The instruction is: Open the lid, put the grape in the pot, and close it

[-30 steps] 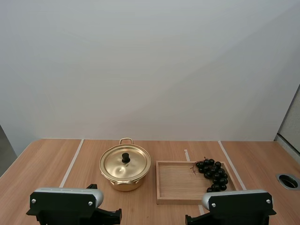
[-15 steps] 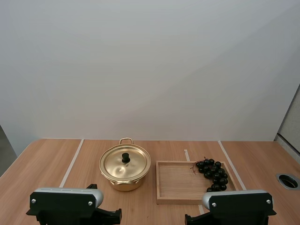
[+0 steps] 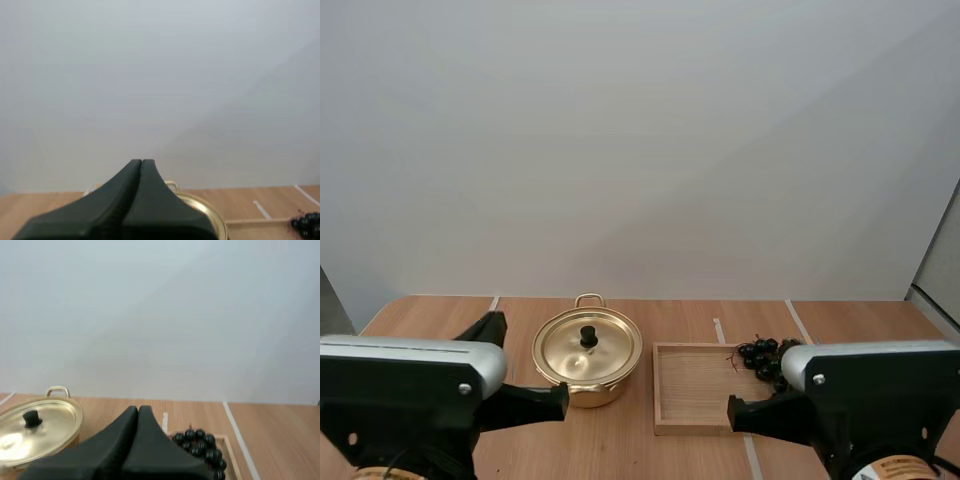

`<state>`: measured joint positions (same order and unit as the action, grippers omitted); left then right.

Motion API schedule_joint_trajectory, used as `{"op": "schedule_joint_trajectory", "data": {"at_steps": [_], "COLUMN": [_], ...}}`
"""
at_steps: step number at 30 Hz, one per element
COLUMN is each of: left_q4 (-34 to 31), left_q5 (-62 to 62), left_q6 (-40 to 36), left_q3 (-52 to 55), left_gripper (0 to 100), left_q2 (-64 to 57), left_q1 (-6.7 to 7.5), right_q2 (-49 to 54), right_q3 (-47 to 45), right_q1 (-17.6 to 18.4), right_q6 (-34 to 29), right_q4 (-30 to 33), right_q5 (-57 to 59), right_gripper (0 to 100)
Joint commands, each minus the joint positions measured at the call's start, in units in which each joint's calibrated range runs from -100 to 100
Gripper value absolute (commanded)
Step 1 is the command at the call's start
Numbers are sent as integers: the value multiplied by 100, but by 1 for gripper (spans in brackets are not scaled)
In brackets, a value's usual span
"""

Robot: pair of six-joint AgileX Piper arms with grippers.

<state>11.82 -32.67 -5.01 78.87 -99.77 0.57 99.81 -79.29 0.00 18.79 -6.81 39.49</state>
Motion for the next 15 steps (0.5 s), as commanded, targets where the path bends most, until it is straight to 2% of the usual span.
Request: {"op": "schedule_joint_trajectory", "data": {"at_steps": [1,9,15], "left_q4": [67,67,18], "left_q5": [5,-282,-687], "left_q6": [49,143,-11], "left_q3": [-608,-864,-864], "left_gripper": [0,0,2], "left_q2": [-23,-23,-23], "left_q1": [-16,-16,-16], "right_q2": [19,19,19], "right_q3": [630,938,938], "right_q1": [-17,-17,-17], "right_q6": [-21,-21,-21], "right_q4": [-2,-80,-104], "right_q5": [45,144,822], "right_gripper": [0,0,0]}}
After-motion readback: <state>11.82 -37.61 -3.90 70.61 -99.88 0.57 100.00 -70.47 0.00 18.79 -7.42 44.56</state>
